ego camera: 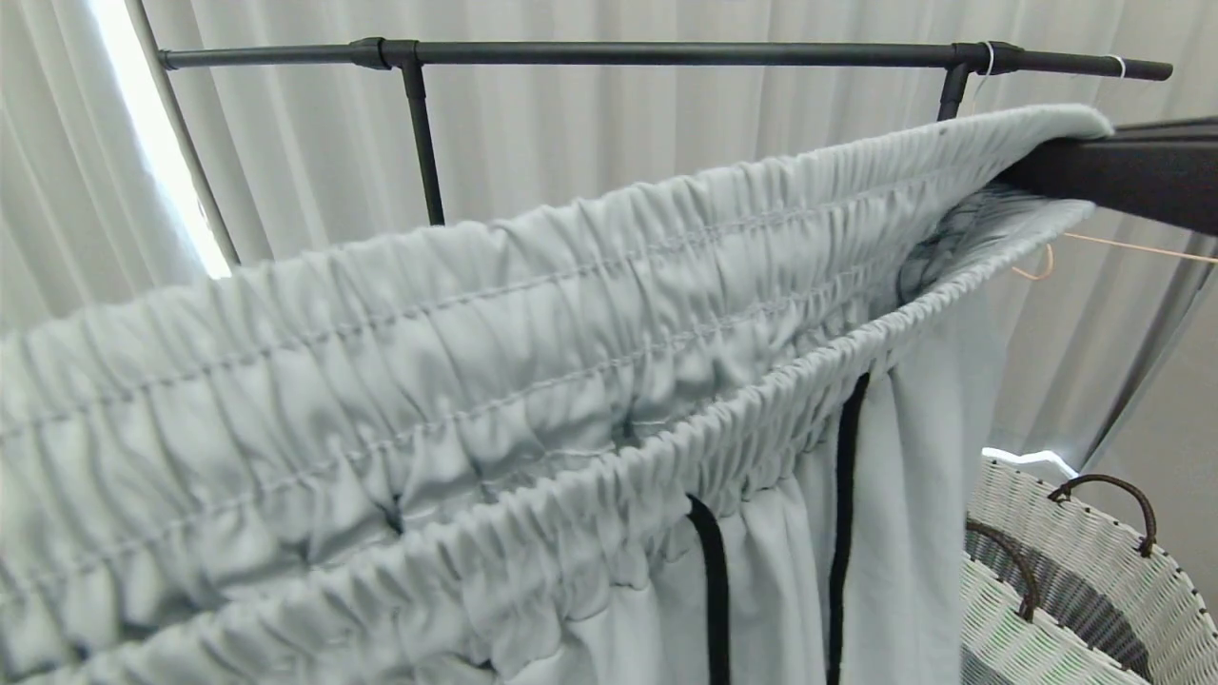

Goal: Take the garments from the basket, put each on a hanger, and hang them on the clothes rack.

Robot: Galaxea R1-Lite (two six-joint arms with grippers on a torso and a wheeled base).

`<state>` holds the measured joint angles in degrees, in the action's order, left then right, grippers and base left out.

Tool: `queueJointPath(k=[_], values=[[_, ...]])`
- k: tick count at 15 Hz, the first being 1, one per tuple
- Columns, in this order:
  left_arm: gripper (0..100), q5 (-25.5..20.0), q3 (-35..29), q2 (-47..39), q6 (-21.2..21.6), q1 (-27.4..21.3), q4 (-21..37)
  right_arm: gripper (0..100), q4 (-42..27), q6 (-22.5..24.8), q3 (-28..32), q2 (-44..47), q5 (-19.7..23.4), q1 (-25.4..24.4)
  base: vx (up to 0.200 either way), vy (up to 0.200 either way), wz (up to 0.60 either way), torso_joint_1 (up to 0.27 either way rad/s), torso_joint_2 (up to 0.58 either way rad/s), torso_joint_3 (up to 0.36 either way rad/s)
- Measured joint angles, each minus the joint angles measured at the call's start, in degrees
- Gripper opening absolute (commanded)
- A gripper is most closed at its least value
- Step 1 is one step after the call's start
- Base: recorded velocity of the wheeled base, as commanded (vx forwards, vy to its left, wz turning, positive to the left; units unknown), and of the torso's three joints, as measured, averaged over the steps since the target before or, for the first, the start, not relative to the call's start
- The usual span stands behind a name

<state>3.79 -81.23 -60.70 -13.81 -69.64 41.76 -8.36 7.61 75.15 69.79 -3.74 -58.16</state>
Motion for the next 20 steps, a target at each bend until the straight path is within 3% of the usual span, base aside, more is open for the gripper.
queueJointPath(k=[6,11,15,20], values=[[0,0.3,-0.1,1.7,3.5,-0.1,-0.5,0,-1.9,0.0,0.1,0.6,-0.5,2.3,0.0,0.0,0.0,0.0,0.0,0.0],[0,1.3,-1.4,-6.0,8.2,12.3,-14.7,0,-18.5,-0.5,10.2,-1.1,-0.2,11.7,0.0,0.0,0.0,0.0,0.0,0.0],[0,7.1,-2.9,-13.3,8.8,15.0,-16.0,0,-22.9,-0.9,6.5,-4.8,-0.1,10.8,0.0,0.0,0.0,0.0,0.0,0.0],[0,7.9,-3.0,-15.5,8.8,14.9,-16.0,0,-22.7,-0.8,5.5,-6.3,-0.4,10.2,0.0,0.0,0.0,0.0,0.0,0.0]])
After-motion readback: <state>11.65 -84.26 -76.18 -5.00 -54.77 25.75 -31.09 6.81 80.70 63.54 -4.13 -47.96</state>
